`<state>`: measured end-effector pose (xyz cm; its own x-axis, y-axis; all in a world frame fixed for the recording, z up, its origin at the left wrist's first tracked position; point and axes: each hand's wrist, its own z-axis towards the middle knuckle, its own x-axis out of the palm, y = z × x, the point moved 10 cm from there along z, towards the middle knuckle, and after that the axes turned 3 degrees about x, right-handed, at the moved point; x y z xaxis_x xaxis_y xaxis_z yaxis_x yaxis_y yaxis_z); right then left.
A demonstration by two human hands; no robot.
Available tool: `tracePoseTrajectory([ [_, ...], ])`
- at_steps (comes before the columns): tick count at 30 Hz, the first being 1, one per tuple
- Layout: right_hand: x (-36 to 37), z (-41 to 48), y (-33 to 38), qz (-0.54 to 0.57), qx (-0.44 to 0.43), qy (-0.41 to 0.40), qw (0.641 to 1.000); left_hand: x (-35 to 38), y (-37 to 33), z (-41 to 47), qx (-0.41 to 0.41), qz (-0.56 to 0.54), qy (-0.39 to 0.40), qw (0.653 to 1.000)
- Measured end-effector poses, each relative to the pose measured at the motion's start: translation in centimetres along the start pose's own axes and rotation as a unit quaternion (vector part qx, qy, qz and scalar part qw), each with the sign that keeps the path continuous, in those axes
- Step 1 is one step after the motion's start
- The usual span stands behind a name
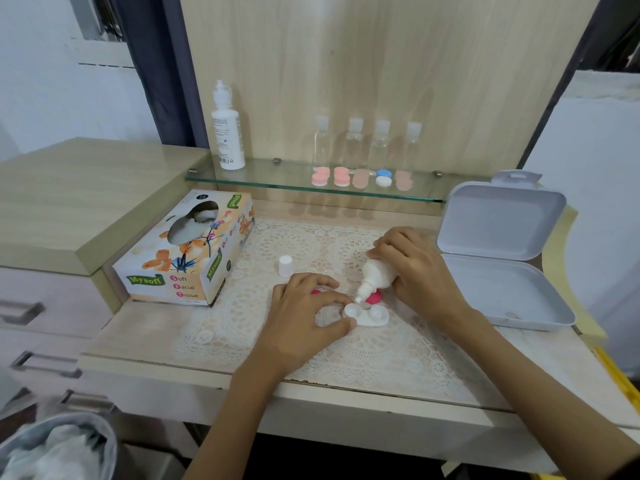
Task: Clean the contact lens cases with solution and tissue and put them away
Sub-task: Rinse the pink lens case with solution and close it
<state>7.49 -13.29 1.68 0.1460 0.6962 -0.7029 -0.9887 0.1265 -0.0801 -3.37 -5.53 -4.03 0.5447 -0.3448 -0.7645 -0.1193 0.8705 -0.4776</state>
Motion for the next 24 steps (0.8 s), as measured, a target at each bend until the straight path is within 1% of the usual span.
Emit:
tracePoseTrajectory([
  [6, -0.6, 0.4, 0.9, -0.013, -0.041, -0.022, 0.999, 0.0, -0.1, 0.0, 0.0, -0.002, 0.001, 1.0],
  [11, -0.6, 0.6, 1.2, -0.034, -0.045, -0.025, 0.998, 0.0, 0.0, 0.0, -0.001, 0.0, 0.0, 1.0],
  [24, -0.7, 0.8, 1.4, -0.022, -0.054, -0.03, 0.998, -0.1, 0.1, 0.0, -0.003, 0.005, -0.004, 1.0],
])
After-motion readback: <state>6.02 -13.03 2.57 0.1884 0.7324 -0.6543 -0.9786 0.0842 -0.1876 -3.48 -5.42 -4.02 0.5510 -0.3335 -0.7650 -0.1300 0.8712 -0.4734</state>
